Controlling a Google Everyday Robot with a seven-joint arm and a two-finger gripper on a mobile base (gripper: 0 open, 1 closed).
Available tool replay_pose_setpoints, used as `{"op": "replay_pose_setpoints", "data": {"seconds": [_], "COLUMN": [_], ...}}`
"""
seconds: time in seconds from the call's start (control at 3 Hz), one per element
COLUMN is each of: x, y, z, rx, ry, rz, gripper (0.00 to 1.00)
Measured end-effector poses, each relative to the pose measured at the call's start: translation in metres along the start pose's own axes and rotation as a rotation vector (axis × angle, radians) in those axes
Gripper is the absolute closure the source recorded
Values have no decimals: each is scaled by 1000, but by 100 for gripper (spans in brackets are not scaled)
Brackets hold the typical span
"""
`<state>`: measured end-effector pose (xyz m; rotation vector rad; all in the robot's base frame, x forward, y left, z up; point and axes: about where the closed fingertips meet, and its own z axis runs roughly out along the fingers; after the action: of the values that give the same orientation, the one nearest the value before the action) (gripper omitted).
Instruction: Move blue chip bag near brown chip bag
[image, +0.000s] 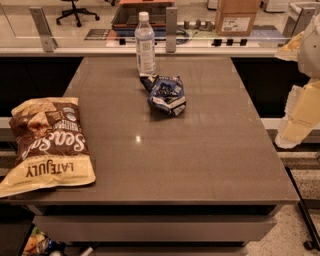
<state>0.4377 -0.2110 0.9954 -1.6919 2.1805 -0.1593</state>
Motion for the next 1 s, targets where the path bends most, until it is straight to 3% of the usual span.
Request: {"op": "replay_pose_setpoints", "data": {"seconds": [0.67,1.0], "x": [-3,-12], "y": [-4,-17], "z": [2,13], "rx": [5,6], "ry": [-22,-61], "rz": [19,86], "gripper": [0,0]}}
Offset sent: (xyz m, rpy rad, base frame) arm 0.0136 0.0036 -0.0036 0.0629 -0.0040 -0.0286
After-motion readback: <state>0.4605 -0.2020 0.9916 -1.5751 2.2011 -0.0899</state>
